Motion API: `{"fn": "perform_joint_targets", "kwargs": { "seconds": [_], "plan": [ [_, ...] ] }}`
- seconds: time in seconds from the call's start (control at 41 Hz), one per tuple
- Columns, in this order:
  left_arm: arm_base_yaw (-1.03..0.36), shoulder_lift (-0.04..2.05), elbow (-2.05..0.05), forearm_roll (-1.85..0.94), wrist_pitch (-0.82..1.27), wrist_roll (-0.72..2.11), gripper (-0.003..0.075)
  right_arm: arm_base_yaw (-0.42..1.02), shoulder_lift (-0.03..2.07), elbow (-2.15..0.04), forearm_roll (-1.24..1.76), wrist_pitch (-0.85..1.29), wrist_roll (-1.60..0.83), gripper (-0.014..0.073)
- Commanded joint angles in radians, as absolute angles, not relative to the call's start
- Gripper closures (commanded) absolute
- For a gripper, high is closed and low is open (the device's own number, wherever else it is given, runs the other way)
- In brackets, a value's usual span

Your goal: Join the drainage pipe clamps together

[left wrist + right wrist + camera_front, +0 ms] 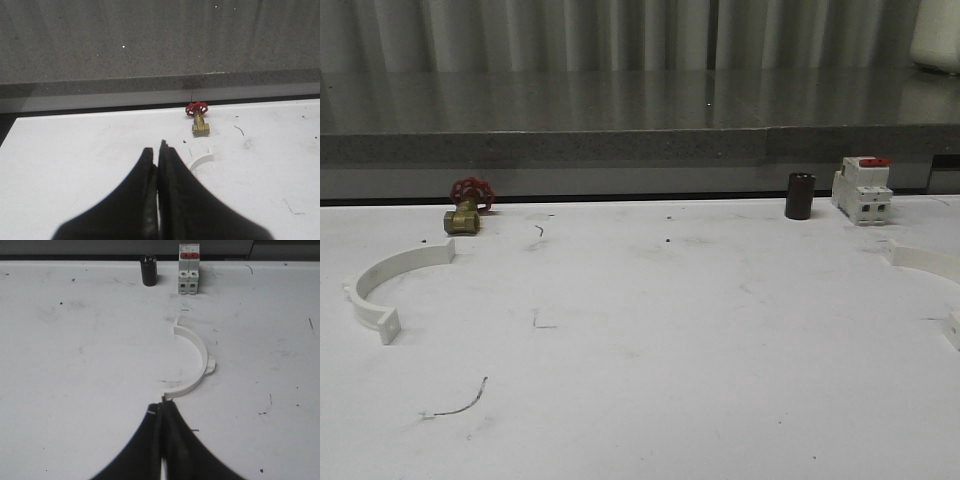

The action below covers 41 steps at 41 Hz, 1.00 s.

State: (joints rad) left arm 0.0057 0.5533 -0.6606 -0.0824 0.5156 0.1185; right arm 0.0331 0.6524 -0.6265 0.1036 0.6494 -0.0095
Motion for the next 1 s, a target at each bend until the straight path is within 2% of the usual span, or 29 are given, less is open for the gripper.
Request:
{"fn": "perform_joint_targets", "kwargs": {
  "seconds": [0.0,0.098,0.171,0.268,0.317,0.39,0.439,0.659,0.976],
  "plan": [
    [0.000,0.597,-0.688,-0.093,0.458,0.116,0.0741,0.028,0.694,-0.662,0.111,0.599,-0.016,0.0710],
    [0.000,0.642,-0.688,-0.093,0.502,0.116,0.0736,0.028,0.731,-0.662,0.102,0.617,-0.016,0.0678],
    [0.000,0.661,-0.688,-0.093,0.513,0.116,0.0669,0.028,0.751,-0.662,0.099,0.625,-0.016,0.0548],
    [0.000,0.684,-0.688,-0.093,0.515,0.116,0.0503,0.028,0.762,-0.662,0.098,0.624,-0.016,0.0323],
    [0.000,0.689,-0.688,-0.093,0.517,0.116,0.0396,0.028,0.765,-0.662,0.098,0.619,-0.016,0.0206],
    [0.000,0.701,-0.688,-0.093,0.511,0.116,0.0251,0.028,0.767,-0.662,0.098,0.615,-0.016,0.0110],
    [0.000,0.707,-0.688,-0.093,0.499,0.116,0.0232,0.028,0.767,-0.662,0.098,0.618,-0.016,0.0097],
    [0.000,0.744,-0.688,-0.107,0.469,0.116,0.0281,0.028,0.767,-0.662,0.098,0.620,-0.016,0.0101],
    [-0.003,0.959,-0.805,-0.107,0.608,0.116,0.0293,0.028,0.767,-0.662,0.098,0.620,-0.016,0.0101]
  ]
}}
